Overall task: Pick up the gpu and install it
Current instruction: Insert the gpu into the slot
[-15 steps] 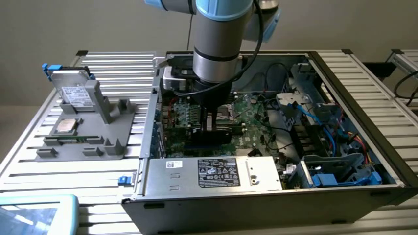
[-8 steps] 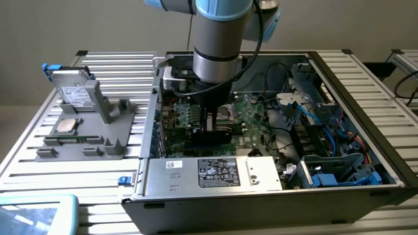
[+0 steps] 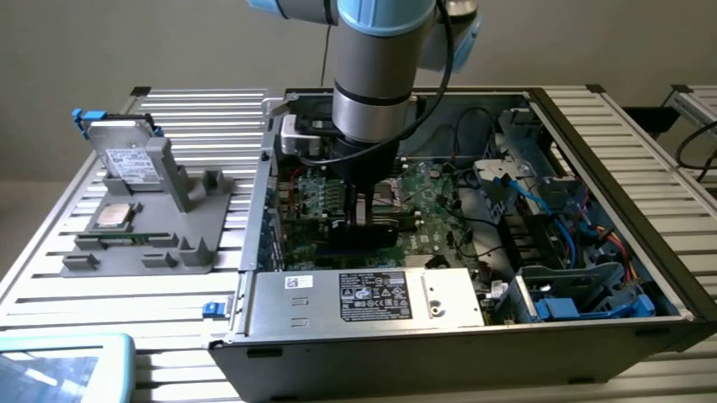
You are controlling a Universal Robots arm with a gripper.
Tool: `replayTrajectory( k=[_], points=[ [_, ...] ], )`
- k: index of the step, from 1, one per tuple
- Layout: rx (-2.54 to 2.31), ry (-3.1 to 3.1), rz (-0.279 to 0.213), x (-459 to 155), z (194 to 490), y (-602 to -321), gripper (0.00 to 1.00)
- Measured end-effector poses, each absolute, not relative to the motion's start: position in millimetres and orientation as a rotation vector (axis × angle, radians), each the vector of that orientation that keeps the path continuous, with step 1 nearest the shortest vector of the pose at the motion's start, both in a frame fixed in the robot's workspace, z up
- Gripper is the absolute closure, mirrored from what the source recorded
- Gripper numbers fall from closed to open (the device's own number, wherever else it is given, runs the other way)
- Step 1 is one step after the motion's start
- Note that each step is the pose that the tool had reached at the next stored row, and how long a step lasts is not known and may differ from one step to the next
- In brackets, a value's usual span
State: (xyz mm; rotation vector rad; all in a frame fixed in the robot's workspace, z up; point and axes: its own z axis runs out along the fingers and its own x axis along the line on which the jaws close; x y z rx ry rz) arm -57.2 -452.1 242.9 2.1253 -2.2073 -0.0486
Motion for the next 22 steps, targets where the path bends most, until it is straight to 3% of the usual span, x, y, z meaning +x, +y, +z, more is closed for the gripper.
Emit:
replayTrajectory(
  k=[22],
  points=[
    [2.137, -2.202, -0.043, -60.9, 242.5, -451.7, 0.73]
  ],
)
